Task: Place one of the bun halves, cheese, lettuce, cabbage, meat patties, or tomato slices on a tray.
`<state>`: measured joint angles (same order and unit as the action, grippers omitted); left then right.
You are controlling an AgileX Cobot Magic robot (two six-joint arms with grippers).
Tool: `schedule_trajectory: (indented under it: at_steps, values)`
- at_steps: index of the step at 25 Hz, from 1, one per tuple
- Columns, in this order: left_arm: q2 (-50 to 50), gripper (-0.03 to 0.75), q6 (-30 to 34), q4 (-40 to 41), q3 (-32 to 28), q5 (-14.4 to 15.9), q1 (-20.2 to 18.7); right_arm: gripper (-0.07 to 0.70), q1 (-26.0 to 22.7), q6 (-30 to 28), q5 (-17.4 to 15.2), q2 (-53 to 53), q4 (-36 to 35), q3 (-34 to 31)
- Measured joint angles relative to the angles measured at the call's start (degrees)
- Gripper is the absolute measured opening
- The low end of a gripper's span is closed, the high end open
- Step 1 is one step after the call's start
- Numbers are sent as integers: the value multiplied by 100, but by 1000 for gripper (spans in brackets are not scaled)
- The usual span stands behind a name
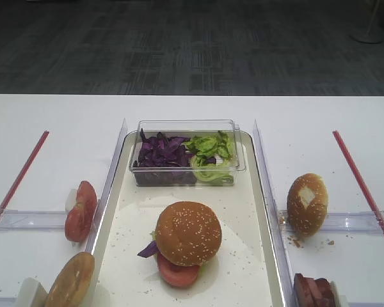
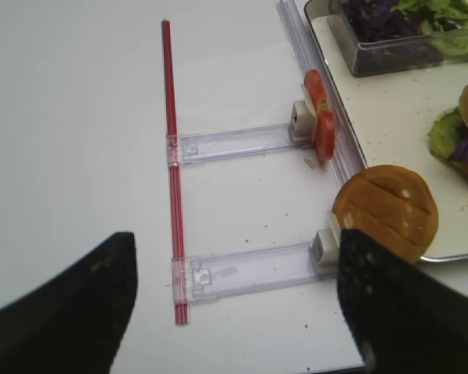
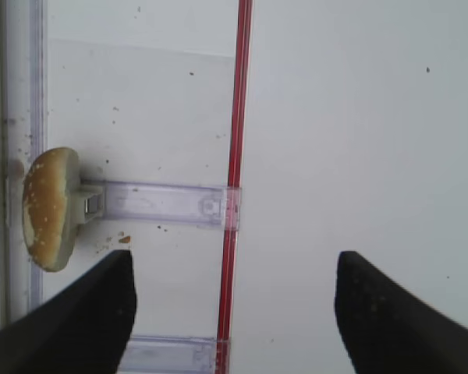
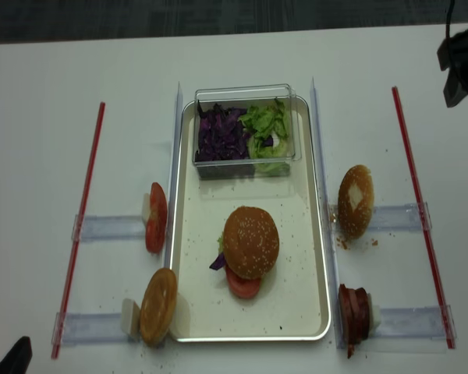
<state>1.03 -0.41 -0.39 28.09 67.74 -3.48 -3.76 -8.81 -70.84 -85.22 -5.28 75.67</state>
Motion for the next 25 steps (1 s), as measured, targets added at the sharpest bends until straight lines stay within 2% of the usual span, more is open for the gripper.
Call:
schedule_trajectory:
  at_steps: [4,12,17,25]
  values:
    - [0,492,0,39,0,0,0,552,0,11,43,668,-3,-573]
    - [0,492,0,0,0,0,0,552,0,11,624,2250,-13,-1922]
    - [0,492,0,39,0,0,0,552,0,11,878,3251,-3,-2725]
    - [0,492,0,0,0,0,0,552,0,247,1005,4641,-3,-3793]
